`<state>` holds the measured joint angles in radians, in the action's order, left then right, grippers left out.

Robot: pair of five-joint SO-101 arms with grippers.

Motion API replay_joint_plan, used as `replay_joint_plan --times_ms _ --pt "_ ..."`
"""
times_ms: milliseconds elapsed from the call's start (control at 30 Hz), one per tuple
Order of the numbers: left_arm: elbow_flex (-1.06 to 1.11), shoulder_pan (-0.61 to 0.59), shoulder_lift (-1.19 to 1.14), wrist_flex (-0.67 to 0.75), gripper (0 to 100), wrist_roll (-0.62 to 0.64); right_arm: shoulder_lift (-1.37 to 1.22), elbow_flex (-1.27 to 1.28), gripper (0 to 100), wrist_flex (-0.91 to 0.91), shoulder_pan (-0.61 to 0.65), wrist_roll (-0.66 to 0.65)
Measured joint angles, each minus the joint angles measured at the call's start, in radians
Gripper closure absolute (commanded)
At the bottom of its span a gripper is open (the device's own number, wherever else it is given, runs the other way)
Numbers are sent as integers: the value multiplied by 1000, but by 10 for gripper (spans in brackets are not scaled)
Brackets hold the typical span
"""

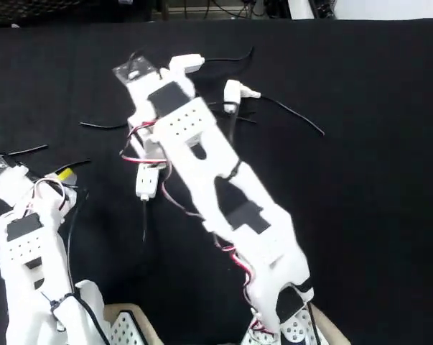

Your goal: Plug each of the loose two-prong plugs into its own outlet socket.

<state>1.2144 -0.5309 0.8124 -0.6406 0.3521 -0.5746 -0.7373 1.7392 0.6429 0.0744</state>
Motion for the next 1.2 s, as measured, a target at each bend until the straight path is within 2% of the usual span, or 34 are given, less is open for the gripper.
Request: replay_joint_plan --times_ms 133,367,567,900,1200 --pt "0 -5 0 0 714 3 -3 -28 986 0 60 68" --pt "0 -5 0 0 714 0 -12 -29 986 0 69 219" --pt "0 -2 0 0 715 2 -61 -29 986 0 -5 287" --pt "0 15 0 0 715 0 -192 -130 986 0 -9 304" --pt "0 18 0 0 715 0 -199 -184 987 0 12 304"
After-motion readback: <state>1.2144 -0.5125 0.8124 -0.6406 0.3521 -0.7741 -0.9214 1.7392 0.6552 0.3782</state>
